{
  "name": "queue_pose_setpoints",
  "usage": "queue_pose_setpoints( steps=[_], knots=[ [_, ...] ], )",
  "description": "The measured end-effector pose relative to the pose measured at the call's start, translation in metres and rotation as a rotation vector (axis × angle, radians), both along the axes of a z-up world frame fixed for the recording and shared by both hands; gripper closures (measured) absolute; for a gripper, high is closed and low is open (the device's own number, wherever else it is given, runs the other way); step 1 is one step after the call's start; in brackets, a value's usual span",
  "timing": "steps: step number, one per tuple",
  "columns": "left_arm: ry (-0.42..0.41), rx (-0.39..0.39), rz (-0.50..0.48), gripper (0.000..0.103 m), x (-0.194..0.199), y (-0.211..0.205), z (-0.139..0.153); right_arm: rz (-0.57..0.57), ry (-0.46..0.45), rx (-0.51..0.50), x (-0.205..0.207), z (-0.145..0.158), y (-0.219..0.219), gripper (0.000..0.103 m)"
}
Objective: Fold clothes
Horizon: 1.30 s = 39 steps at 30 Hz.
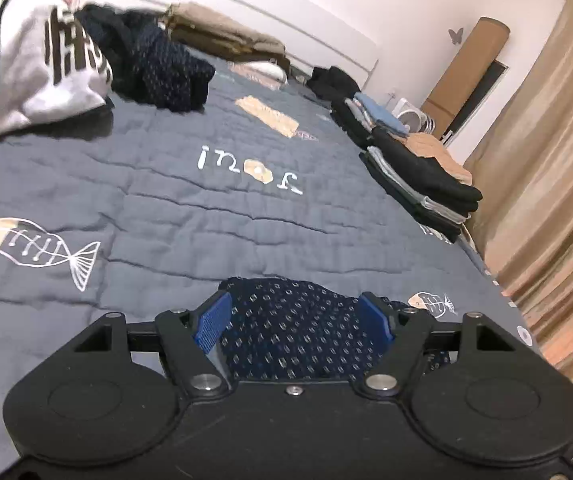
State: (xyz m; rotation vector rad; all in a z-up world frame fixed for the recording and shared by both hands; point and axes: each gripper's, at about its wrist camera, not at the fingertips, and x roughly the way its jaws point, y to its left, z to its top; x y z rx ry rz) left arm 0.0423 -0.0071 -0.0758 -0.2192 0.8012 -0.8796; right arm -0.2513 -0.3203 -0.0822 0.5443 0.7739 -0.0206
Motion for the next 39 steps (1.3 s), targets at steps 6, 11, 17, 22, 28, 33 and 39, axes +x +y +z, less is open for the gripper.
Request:
queue_pose_setpoints(
  steps=[6,11,17,22,28,33,39],
  knots=[
    [0.119,0.036,-0.017,0.035,0.038,-0.022,-0.030,-0.008,-0.055,-0.002,0.068,0.009,-0.027,0.063],
    [0.224,0.077,-0.003,0.035,0.059,-0.031,-0.061,-0.044,-0.053,0.067,0.104,-0.024,-0.041,0.063],
    [0.304,0.000,-0.020,0.087,0.066,-0.036,-0.074,-0.064,-0.054,0.106,0.121,-0.045,-0.040,0.063],
    [0.081,-0.088,-0.029,0.090,0.055,-0.034,-0.039,-0.073,-0.095,0.099,0.118,-0.042,-0.039,0.062],
    [0.116,0.072,0.045,0.069,0.059,-0.034,-0.055,-0.085,-0.111,0.094,0.117,-0.046,-0.043,0.063],
    [0.086,0.002,0.120,0.042,0.060,-0.007,-0.038,-0.119,-0.144,0.104,0.111,-0.039,-0.049,0.063],
    [0.016,-0.111,0.055,0.033,0.034,-0.010,-0.003,-0.134,-0.183,0.056,0.116,-0.027,-0.058,0.062]
  ],
)
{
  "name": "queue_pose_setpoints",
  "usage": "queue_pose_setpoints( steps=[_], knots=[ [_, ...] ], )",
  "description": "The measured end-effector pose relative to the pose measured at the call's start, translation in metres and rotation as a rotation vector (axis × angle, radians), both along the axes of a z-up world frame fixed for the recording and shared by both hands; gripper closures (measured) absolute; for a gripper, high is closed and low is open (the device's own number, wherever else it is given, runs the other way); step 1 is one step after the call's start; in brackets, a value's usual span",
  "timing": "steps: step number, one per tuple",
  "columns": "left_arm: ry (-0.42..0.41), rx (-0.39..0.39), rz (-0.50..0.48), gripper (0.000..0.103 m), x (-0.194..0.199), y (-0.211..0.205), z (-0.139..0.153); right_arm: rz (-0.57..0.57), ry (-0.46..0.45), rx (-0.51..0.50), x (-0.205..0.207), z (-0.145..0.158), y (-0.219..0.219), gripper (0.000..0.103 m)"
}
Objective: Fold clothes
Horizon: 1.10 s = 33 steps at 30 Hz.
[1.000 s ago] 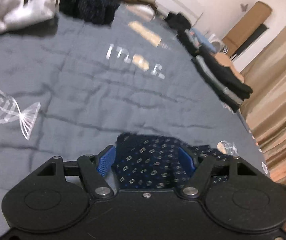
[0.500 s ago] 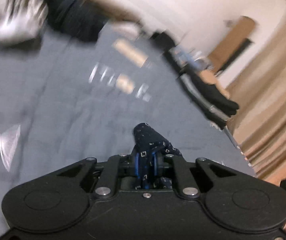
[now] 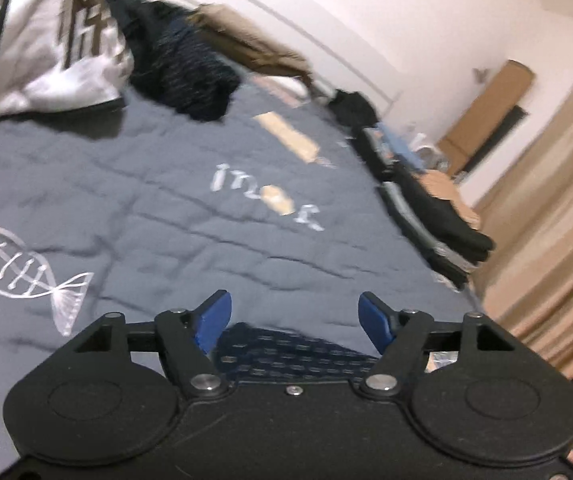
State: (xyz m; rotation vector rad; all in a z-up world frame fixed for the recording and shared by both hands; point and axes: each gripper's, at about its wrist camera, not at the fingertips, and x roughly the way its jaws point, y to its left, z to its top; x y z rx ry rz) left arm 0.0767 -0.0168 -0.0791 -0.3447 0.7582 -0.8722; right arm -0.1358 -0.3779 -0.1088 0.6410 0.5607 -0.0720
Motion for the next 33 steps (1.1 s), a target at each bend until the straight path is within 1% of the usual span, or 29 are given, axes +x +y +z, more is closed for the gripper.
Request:
queue_pose_setpoints(
  steps=[2,4,5,7,9,10,11,14,15,17,18,19,20,21,22,24,25,26,28,33],
  knots=[
    [-0.023,0.003,-0.032,0.031,-0.011,-0.009,0.003,0.021,0.022,-0.063,0.009,-0.002,0.003,0.061],
    [-0.031,0.009,-0.064,0.031,-0.023,-0.015,0.004,0.050,0.051,-0.137,0.020,-0.005,0.007,0.061],
    [-0.037,0.012,-0.076,0.031,-0.028,-0.017,0.004,0.062,0.061,-0.158,0.024,-0.007,0.009,0.061],
    [-0.048,0.019,-0.097,0.031,-0.036,-0.020,0.003,0.071,0.079,-0.157,0.031,-0.014,0.011,0.061],
    [-0.056,0.028,-0.114,0.031,-0.040,-0.021,0.000,0.073,0.090,-0.141,0.035,-0.019,0.013,0.067],
    [-0.058,0.036,-0.116,0.031,-0.042,-0.021,-0.001,0.065,0.084,-0.126,0.033,-0.019,0.014,0.080],
    [-0.057,0.043,-0.116,0.031,-0.042,-0.020,-0.003,0.066,0.069,-0.084,0.032,-0.017,0.012,0.088],
    [-0.053,0.046,-0.104,0.031,-0.040,-0.015,-0.004,0.043,-0.036,0.058,0.023,-0.004,-0.001,0.089],
    [-0.053,0.047,-0.100,0.031,-0.040,-0.014,-0.003,0.019,-0.064,0.107,0.020,-0.001,-0.008,0.090],
    [-0.054,0.051,-0.097,0.031,-0.040,-0.014,-0.003,-0.040,-0.070,0.185,0.019,-0.007,-0.020,0.090],
    [-0.054,0.056,-0.101,0.030,-0.040,-0.015,-0.003,-0.065,-0.049,0.189,0.019,-0.013,-0.024,0.090],
    [-0.054,0.061,-0.105,0.029,-0.041,-0.016,-0.002,-0.088,-0.024,0.188,0.020,-0.018,-0.027,0.088],
    [-0.059,0.070,-0.112,0.028,-0.042,-0.018,-0.003,-0.101,0.031,0.163,0.023,-0.023,-0.029,0.087],
    [-0.065,0.079,-0.120,0.027,-0.044,-0.019,-0.003,-0.093,0.075,0.148,0.025,-0.025,-0.029,0.086],
    [-0.071,0.088,-0.129,0.027,-0.046,-0.021,-0.003,-0.078,0.094,0.141,0.026,-0.025,-0.028,0.085],
    [-0.083,0.106,-0.148,0.027,-0.051,-0.025,-0.004,-0.061,0.060,0.127,0.022,-0.016,-0.025,0.082],
    [-0.088,0.109,-0.157,0.026,-0.053,-0.026,-0.003,-0.053,0.043,0.118,0.019,-0.012,-0.024,0.074],
    [-0.092,0.110,-0.163,0.025,-0.055,-0.028,-0.003,-0.043,0.030,0.098,0.018,-0.007,-0.022,0.063],
    [-0.097,0.112,-0.172,0.023,-0.058,-0.031,-0.004,-0.022,0.033,0.045,0.017,-0.004,-0.017,0.055],
    [-0.109,0.136,-0.188,0.023,-0.064,-0.037,-0.006,0.049,0.151,-0.032,0.029,-0.019,0.000,0.053]
  ],
)
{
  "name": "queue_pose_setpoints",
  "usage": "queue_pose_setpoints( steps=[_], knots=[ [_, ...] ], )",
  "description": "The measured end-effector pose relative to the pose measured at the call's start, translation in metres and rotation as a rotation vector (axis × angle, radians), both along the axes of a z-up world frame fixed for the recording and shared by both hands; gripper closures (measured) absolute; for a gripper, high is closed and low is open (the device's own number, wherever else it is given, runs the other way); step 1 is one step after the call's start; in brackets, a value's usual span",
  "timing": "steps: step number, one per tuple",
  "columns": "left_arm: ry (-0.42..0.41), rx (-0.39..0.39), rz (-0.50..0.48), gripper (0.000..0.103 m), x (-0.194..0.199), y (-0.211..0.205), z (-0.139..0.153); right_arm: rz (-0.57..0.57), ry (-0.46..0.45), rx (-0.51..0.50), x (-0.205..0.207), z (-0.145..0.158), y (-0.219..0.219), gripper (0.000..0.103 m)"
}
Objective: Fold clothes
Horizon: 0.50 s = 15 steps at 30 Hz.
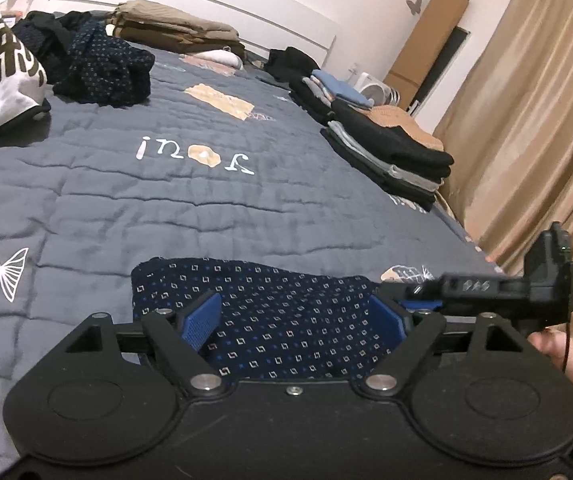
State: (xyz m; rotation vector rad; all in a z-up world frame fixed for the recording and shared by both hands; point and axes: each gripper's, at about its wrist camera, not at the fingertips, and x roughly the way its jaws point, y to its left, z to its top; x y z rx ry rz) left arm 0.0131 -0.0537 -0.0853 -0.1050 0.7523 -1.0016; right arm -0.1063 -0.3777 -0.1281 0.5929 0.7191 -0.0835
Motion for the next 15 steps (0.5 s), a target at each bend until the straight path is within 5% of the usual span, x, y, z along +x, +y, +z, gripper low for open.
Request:
queue_pose_setpoints(
  steps=[3,5,6,10,15],
  knots=[
    [-0.002,0.006,-0.001,0.023,-0.002,-0.001,0.000,-0.008,-0.014,-0.036,-0.003,-0.002,0.011,0.058],
    [-0.004,0.007,0.004,0.023,-0.002,-0.001,0.000,-0.015,-0.024,-0.032,-0.005,0.000,0.013,0.082],
    [-0.003,0.008,0.008,0.023,-0.001,-0.001,0.000,-0.014,-0.033,-0.035,-0.006,0.003,0.014,0.084],
    [0.012,-0.002,0.027,0.023,0.003,0.001,0.000,0.012,-0.086,-0.075,-0.013,0.020,0.024,0.086],
    [0.078,-0.054,0.021,0.023,0.010,0.005,0.001,0.205,-0.170,-0.170,-0.022,0.040,0.063,0.087]
  ],
)
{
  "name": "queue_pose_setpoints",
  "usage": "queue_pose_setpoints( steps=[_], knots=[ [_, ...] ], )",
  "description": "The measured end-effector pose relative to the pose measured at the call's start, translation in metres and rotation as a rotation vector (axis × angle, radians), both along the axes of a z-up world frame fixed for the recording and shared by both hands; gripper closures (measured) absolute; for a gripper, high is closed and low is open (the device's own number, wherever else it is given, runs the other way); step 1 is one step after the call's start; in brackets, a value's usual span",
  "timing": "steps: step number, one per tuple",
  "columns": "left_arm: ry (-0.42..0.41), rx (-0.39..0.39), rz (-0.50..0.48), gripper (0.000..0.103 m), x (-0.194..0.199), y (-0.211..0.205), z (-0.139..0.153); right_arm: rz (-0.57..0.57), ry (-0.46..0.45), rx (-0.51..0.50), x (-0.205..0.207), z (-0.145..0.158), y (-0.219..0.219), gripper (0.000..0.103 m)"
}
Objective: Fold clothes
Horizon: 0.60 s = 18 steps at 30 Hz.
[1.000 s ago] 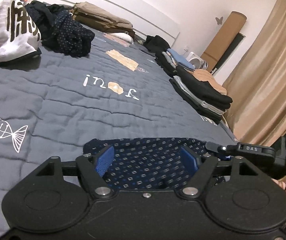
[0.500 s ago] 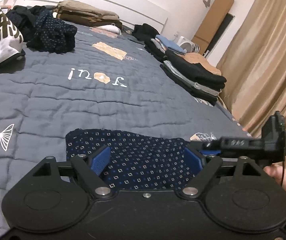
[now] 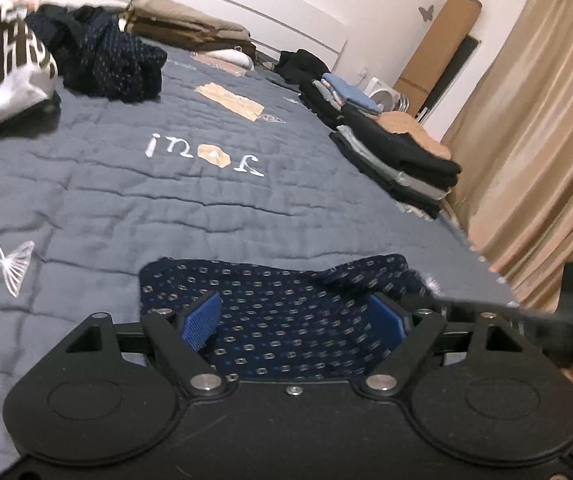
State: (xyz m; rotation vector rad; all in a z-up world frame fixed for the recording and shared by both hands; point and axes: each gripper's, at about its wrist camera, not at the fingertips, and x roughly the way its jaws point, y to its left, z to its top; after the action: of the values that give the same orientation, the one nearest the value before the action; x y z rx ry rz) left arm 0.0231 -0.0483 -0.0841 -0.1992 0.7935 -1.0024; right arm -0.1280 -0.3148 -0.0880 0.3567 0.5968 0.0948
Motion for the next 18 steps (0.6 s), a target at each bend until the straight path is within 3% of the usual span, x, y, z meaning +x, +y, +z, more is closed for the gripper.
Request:
queue_pose_setpoints(
  steps=[2,5,9,15,16,18],
  knots=[
    [0.027,-0.023,-0.023,0.016,-0.001,-0.002,0.000,0.086,-0.009,-0.044,-0.002,0.003,0.019,0.087],
    [0.060,-0.042,-0.061,0.013,-0.003,-0.007,-0.001,0.161,-0.020,-0.112,-0.005,0.004,0.040,0.087],
    [0.038,0.019,-0.080,0.013,-0.012,-0.020,-0.007,0.175,-0.018,-0.144,-0.006,0.002,0.047,0.087],
    [0.036,0.045,-0.107,0.013,-0.023,-0.038,-0.013,0.221,-0.015,-0.207,-0.007,-0.002,0.057,0.087],
    [0.026,0.042,-0.098,0.018,-0.024,-0.039,-0.015,0.228,-0.010,-0.215,-0.008,-0.004,0.059,0.086],
    [0.034,0.035,-0.092,0.049,-0.024,-0.040,-0.020,0.248,-0.003,-0.229,-0.010,-0.004,0.060,0.083]
  ],
)
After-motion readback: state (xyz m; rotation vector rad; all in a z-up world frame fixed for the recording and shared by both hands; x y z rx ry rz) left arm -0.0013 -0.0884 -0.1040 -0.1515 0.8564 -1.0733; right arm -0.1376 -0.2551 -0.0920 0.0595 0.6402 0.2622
